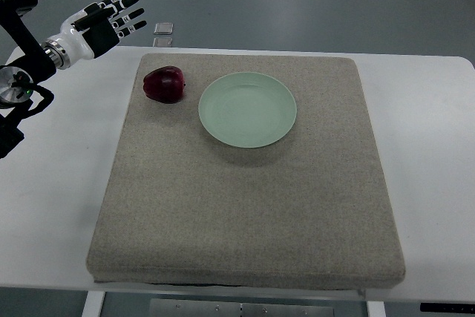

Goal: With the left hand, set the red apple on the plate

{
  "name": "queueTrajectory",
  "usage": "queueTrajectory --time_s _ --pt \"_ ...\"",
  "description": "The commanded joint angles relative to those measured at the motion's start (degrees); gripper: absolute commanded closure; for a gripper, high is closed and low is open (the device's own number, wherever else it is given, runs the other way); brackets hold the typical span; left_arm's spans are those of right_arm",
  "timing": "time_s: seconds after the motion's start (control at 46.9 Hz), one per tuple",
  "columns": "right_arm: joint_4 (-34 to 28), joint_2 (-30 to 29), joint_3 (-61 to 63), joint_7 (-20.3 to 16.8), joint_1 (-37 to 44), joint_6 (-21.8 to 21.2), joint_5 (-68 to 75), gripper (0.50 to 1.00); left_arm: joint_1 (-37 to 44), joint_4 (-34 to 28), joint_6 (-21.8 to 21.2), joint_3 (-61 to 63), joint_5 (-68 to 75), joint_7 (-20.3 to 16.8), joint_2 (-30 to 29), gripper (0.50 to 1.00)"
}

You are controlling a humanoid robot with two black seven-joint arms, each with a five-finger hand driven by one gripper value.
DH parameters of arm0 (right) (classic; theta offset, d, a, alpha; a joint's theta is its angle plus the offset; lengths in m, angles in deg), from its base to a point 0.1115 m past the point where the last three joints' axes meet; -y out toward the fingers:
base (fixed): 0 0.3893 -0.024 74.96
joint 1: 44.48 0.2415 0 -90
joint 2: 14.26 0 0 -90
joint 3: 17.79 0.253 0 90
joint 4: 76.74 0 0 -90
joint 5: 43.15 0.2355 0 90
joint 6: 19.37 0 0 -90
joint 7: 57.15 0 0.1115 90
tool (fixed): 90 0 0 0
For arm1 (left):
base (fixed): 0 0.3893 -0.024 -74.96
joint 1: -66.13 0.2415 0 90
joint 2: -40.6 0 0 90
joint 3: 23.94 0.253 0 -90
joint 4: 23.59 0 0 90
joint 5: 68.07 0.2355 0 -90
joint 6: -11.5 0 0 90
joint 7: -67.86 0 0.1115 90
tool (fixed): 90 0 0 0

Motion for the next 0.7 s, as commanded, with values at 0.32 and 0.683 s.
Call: queueTrajectory --time_s 0.32,0.683 --pt "0.0 0.0 -0.01 0.0 0.0 0.0 -0.06 0.568 -0.17 -0.1 -0.11 -0.26 -0.17 -0.16 -0.52 0.501" --pt "0.0 0.0 -0.01 0.0 0.0 0.0 0.03 0.568 -1.05 1.83 0.6 0.27 10.27 -2.71 -2.45 0.504"
